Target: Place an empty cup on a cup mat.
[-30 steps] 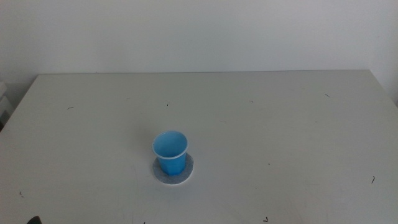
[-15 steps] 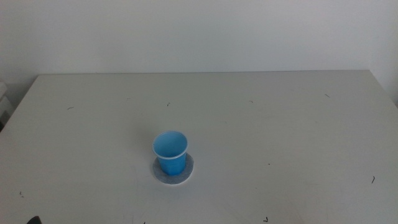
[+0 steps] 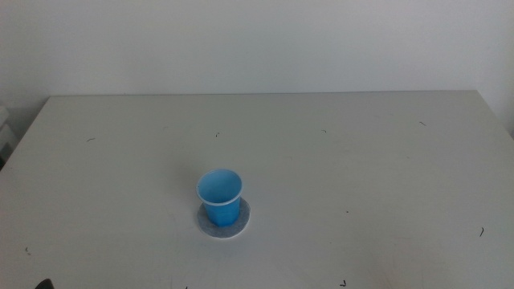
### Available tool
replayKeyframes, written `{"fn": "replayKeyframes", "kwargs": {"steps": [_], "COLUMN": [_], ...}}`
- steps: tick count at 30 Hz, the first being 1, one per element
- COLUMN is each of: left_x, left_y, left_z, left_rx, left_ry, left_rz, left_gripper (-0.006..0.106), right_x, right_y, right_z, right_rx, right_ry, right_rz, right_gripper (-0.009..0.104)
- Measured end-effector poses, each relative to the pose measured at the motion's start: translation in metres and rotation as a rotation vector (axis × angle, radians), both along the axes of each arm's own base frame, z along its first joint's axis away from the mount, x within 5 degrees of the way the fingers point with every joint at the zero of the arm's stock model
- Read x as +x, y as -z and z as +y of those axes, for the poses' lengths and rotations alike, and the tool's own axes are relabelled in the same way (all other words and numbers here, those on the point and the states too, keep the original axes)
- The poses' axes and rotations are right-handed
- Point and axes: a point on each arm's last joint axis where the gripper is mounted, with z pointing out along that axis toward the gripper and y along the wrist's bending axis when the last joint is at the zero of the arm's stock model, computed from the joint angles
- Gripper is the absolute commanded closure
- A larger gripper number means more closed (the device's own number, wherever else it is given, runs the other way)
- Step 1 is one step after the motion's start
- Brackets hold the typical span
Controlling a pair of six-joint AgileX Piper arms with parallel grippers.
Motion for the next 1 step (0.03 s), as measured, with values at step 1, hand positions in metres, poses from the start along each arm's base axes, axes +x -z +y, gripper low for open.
{"fn": "replayKeyframes", "kwargs": {"steps": [1], "left_x": [0.0000], "left_y": [0.0000], "left_z": [0.0000], "left_rx": [0.000], "left_ry": [0.000], "left_rz": [0.000], "left_gripper": [-0.005], "right_x": [0.0001], "right_y": [0.0001], "right_z": [0.0000], "right_rx": [0.000], "right_ry": [0.000], "right_rz": [-0.001], "right_gripper": [0.003]}}
